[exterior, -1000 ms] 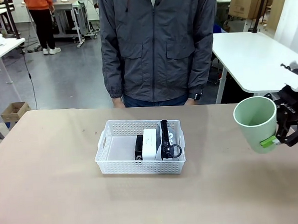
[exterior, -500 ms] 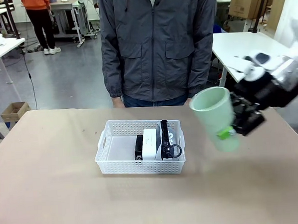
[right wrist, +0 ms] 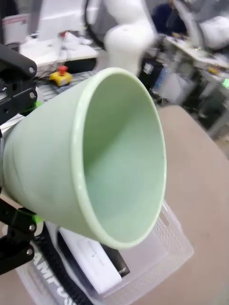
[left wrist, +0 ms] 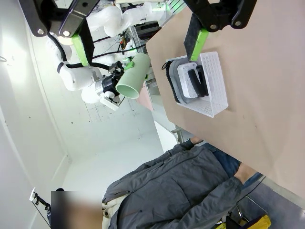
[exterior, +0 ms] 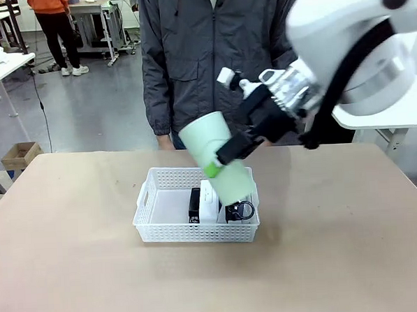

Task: Efficiently arrange items inside the basket to fit them all.
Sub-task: Pick up the Reusable plastic cup and place it inside the Organizing basket.

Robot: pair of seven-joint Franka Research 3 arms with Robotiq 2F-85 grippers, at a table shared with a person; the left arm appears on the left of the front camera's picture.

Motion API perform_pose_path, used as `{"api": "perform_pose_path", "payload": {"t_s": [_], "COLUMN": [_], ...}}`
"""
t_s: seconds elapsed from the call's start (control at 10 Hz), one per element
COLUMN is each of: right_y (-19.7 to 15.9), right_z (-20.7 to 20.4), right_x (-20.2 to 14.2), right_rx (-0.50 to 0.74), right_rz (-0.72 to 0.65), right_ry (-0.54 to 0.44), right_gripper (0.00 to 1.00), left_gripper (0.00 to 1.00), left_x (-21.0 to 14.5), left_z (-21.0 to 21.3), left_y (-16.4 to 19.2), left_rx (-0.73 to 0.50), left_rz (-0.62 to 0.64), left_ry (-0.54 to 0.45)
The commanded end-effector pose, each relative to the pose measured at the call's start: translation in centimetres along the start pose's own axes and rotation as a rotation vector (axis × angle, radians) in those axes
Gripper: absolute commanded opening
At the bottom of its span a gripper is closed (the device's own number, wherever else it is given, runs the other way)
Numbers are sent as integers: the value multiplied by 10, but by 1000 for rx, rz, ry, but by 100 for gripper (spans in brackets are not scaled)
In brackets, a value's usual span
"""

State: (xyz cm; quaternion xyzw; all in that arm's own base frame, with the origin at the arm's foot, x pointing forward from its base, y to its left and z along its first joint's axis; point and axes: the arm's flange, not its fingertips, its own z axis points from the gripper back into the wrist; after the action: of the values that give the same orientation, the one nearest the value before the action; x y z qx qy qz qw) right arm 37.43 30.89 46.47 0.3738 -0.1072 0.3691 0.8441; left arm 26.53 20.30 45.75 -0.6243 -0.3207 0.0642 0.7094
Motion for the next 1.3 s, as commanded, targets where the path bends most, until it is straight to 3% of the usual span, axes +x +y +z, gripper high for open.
{"api": "perform_pose_path", "payload": {"t_s": [0.0,0.1,0.2,0.4,0.6,0.7,0.8,0.9,1.2], "right_y": [5,9,15,15,7,4,3,-3,-3], "right_z": [-31,-43,-53,-68,-82,-84,-85,-83,-83], "right_x": [36,52,70,98,122,130,133,104,104], "right_rx": [-1,-5,-84,-109,-180,-194,-112,-186,-186], "right_rz": [-168,-212,-261,-383,-491,-504,-478,-480,-480], "right_ry": [-75,-50,40,162,220,224,219,198,198], "right_gripper": [84,84,84,84,84,84,84,84,84], "left_gripper": [100,100,100,100,100,100,100,100,100], "left_x": [1,1,1,1,1,1,1,1,1], "left_z": [-2,-2,-2,-2,-2,-2,-2,-2,-2], "left_y": [-4,-4,-4,-4,-4,-4,-4,-4,-4], "left_rx": [-20,-20,-20,-20,-20,-20,-20,-20,-20], "left_rz": [4,4,4,4,4,4,4,4,4], "left_ry": [-16,-16,-16,-16,-16,-16,-16,-16,-16]}}
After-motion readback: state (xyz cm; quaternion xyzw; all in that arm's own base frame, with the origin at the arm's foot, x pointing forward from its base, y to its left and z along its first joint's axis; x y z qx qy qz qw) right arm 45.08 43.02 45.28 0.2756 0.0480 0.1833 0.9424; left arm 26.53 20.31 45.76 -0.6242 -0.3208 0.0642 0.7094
